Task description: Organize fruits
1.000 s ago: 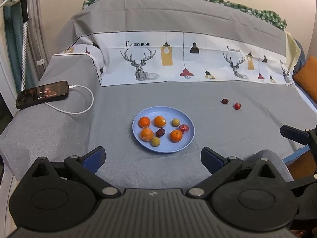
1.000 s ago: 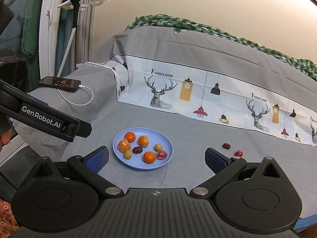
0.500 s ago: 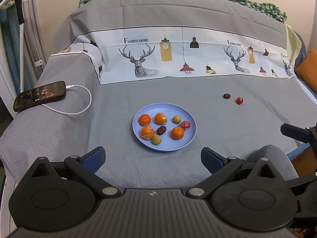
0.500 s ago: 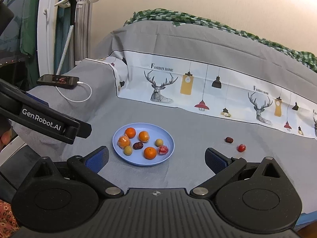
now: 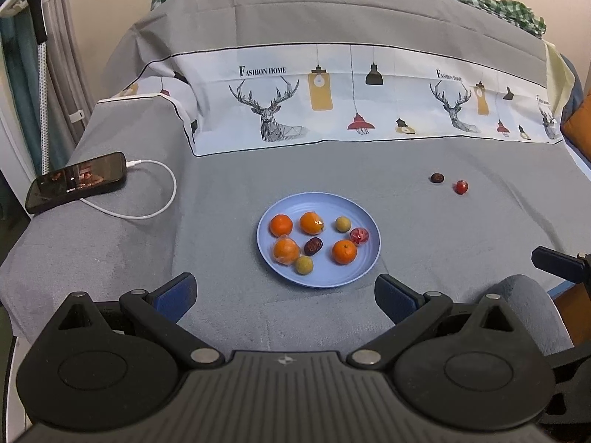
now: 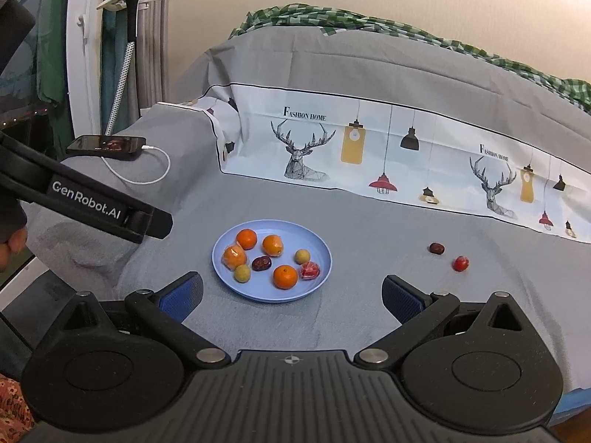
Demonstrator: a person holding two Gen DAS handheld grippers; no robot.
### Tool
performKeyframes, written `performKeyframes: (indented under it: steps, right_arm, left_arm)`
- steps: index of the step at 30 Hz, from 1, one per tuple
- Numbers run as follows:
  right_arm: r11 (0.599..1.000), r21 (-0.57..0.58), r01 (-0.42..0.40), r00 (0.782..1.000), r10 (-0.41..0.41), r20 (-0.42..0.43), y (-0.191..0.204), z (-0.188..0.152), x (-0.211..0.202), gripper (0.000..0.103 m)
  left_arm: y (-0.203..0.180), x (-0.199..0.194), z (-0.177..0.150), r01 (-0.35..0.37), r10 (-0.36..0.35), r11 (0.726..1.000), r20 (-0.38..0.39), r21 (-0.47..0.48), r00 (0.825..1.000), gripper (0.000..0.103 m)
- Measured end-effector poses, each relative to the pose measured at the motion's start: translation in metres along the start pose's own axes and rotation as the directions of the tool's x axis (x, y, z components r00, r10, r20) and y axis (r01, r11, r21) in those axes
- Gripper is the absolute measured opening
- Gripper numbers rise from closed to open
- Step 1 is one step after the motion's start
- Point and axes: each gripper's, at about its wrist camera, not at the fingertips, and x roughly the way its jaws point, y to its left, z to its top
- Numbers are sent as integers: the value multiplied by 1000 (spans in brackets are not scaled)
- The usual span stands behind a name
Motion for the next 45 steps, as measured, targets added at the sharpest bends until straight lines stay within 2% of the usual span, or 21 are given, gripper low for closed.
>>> performKeyframes:
  steps: [11, 19, 25, 29, 32, 35, 37, 39, 42, 43, 45]
  right_arm:
    - [998, 48, -30, 999, 32, -37, -9, -5, 18, 102]
    - [990, 136, -33, 993, 48, -107, -27, -12, 42, 102]
    - [974, 224, 22, 992, 8, -129, -51, -17, 55, 102]
    - [944, 305, 128, 986, -88, -141, -83, -19, 69, 102]
    - [908, 344, 239, 965, -184, -185, -113, -27, 91, 102]
    - [863, 360, 355, 930, -288, -226, -146, -36, 117, 102]
    - [821, 390, 416, 906, -342, -249, -170, -39, 137, 102]
    - [767, 419, 486, 872, -394, -291, -195, -46, 163, 102]
    - [677, 496, 543, 839, -409, -360, -231, -51, 202, 102]
    - [660, 511, 551, 834, -419, -359, -240, -52, 214, 102]
    - [655, 490, 576, 818, -449, -360, -256, -49, 245, 102]
  left_arm:
    - [-7, 21, 0, -11, 12, 1000, -53, 22, 999, 102]
    - [-11, 44, 25, -36, 38, 999, -49, 34, 998, 102]
    - [-28, 66, 50, -18, 19, 999, -38, 49, 999, 102]
    - [-50, 87, 71, 13, -11, 997, -31, 77, 999, 102]
    - [-75, 114, 90, 36, -34, 991, -14, 132, 999, 102]
    - [-110, 156, 110, 59, -57, 974, -19, 217, 998, 102]
    - [-134, 187, 125, 96, -91, 961, -31, 260, 995, 102]
    - [-161, 223, 139, 137, -125, 942, -60, 307, 990, 102]
    - [-201, 279, 158, 222, -201, 891, -95, 396, 975, 102]
    - [-211, 295, 162, 254, -227, 874, -114, 415, 967, 102]
    - [-232, 330, 171, 325, -278, 835, -170, 444, 945, 102]
